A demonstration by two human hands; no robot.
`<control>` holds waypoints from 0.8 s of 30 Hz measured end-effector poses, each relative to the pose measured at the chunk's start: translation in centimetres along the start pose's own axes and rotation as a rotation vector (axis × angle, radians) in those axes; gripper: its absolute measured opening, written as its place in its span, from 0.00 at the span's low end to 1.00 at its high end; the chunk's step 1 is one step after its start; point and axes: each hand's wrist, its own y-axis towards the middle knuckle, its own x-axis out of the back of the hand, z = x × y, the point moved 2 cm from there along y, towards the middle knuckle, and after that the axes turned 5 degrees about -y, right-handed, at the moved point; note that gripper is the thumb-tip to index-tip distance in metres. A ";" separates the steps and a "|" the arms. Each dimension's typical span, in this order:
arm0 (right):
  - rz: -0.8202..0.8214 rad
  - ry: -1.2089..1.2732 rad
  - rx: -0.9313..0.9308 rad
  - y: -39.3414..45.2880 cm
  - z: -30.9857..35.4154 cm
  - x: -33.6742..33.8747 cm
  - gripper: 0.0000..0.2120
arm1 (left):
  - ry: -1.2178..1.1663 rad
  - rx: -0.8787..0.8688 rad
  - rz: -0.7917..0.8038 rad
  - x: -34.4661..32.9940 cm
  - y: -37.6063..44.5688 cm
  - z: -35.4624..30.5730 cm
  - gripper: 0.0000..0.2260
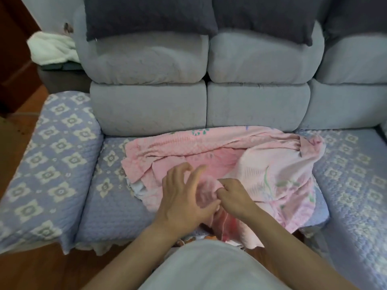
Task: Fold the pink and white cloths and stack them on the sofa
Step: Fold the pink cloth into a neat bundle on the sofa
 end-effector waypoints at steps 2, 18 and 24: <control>-0.056 -0.010 -0.024 -0.1 0.7 0.3 0.12 | -0.079 -0.050 0.026 -0.4 -0.8 -0.6 0.30; -0.188 -0.201 -0.034 -1.1 1.0 2.3 0.18 | 0.016 0.209 0.184 -1.7 -1.4 7.1 0.16; -0.295 -0.212 -0.068 -0.8 0.0 4.5 0.18 | -0.043 0.193 -0.191 2.1 -0.2 7.6 0.15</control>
